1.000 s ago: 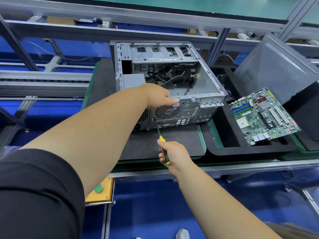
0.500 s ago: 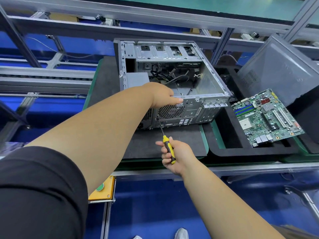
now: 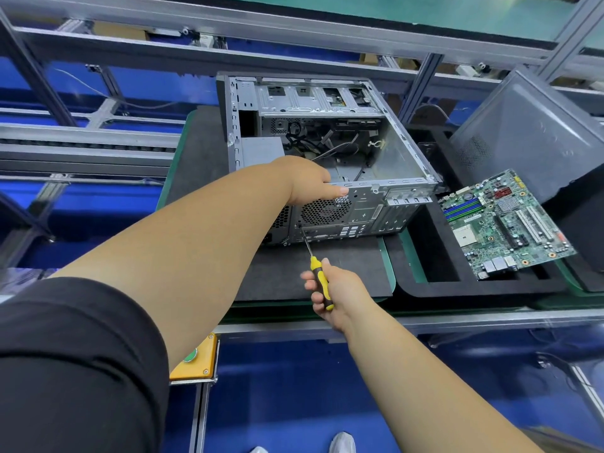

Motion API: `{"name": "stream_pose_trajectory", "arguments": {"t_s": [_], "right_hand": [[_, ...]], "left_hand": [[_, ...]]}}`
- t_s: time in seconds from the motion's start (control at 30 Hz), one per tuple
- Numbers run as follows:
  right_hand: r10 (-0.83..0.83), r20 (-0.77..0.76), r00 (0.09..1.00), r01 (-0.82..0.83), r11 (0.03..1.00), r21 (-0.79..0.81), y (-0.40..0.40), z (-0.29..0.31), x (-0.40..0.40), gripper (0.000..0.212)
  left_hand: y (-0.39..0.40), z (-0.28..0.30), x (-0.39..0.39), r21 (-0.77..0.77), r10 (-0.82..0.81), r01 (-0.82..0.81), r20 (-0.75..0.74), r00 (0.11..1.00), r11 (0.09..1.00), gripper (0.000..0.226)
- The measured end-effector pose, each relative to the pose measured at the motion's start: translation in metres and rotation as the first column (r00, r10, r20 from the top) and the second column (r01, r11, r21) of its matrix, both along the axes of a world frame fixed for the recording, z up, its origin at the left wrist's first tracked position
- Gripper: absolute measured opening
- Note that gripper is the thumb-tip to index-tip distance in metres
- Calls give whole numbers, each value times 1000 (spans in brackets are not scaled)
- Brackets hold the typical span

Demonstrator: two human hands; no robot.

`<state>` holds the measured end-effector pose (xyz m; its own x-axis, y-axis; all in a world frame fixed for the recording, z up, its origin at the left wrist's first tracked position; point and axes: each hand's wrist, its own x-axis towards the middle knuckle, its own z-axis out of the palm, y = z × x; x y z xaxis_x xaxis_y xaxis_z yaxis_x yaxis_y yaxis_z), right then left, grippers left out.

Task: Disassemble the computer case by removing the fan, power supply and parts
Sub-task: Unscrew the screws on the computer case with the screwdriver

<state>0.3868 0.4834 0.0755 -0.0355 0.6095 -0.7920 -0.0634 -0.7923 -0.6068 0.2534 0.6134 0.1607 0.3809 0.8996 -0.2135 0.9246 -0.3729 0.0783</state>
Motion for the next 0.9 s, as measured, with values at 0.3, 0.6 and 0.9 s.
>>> {"name": "stream_pose_trajectory", "arguments": {"t_s": [0.3, 0.6, 0.9], "right_hand": [[-51, -179, 983, 48, 999, -21, -3, -12, 5, 44], [50, 134, 990, -84, 962, 261, -7, -18, -8, 23], [16, -284, 959, 12, 995, 95, -5, -6, 7, 44]], "left_hand": [[0, 0, 0, 6, -4, 4, 17, 1000, 1000, 54], [2, -2, 0, 13, -9, 9, 6, 1000, 1000, 59], [2, -2, 0, 29, -17, 17, 2, 1000, 999, 56]]}}
